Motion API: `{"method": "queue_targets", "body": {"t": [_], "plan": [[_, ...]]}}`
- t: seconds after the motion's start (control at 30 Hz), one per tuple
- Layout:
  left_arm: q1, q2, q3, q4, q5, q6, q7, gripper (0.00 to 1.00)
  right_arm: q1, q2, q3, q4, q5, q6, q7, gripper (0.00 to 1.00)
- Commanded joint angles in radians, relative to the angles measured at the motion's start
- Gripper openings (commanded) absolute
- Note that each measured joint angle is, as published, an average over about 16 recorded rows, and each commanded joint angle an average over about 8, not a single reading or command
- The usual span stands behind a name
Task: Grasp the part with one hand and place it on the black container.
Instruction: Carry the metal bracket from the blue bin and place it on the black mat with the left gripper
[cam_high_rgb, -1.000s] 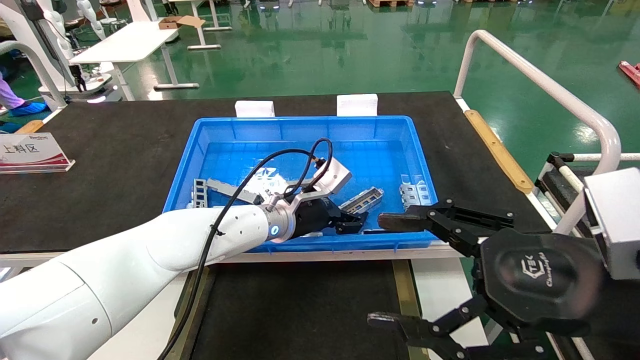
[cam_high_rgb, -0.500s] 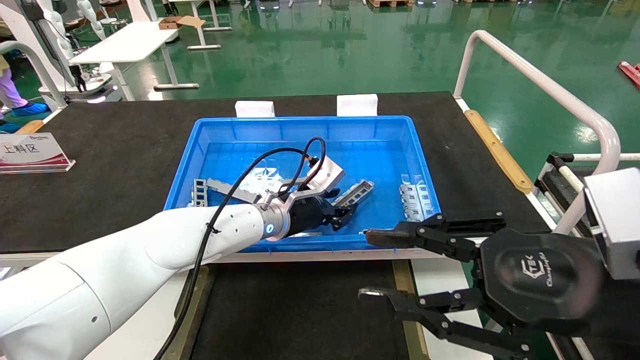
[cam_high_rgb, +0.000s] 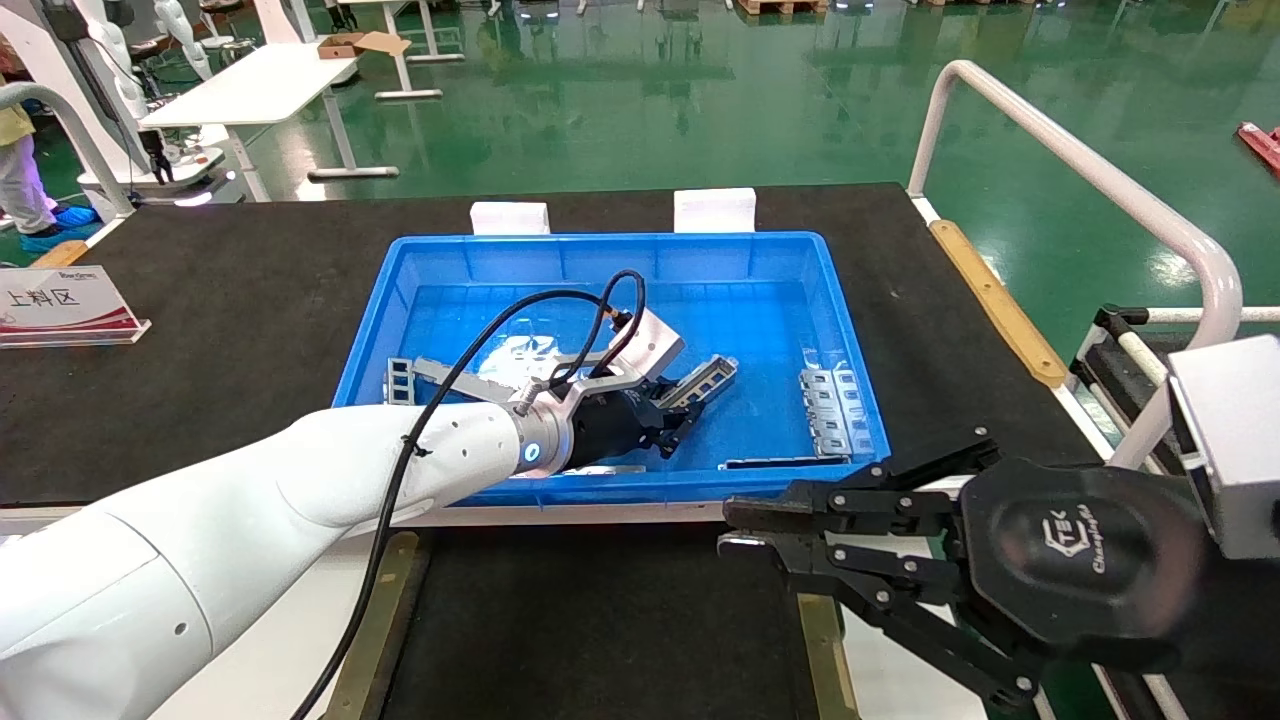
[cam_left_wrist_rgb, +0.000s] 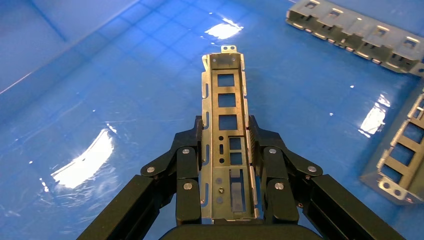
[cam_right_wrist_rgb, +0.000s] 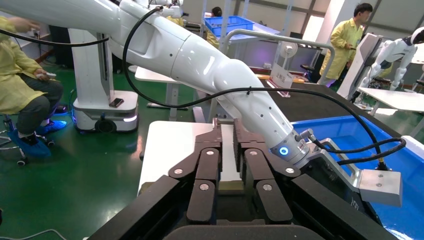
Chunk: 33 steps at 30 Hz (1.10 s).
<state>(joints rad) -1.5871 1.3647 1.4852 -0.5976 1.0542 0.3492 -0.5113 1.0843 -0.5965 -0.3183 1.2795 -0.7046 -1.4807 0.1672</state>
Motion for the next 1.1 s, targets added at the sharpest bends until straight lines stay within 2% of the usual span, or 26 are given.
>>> {"method": "queue_targets", "body": {"t": [0.03,0.23,0.43,0.83,1.1], "plan": [[-0.002,0.0,0.004,-0.002,-0.002,0.003,0.0,0.0,0.0,0.0,0.0,0.0,0.0,0.0,0.0,0.0],[-0.017,-0.014,-0.021,-0.01,-0.034,0.04,0.029,0.0,0.0,0.0,0.0,0.0,0.0,0.0,0.0,0.0],[-0.039,-0.062,-0.101,-0.035,-0.096,0.129,0.143,0.0,0.0,0.0,0.0,0.0,0.0,0.0,0.0,0.0],[-0.003,-0.203,-0.308,-0.051,-0.292,0.419,0.468,0.0,0.0,0.0,-0.001,0.0,0.001,0.0,0.0,0.0],[0.047,-0.323,-0.36,-0.13,-0.377,0.639,0.568,0.0,0.0,0.0,-0.001,0.0,0.001,0.0,-0.001,0.0]]}}
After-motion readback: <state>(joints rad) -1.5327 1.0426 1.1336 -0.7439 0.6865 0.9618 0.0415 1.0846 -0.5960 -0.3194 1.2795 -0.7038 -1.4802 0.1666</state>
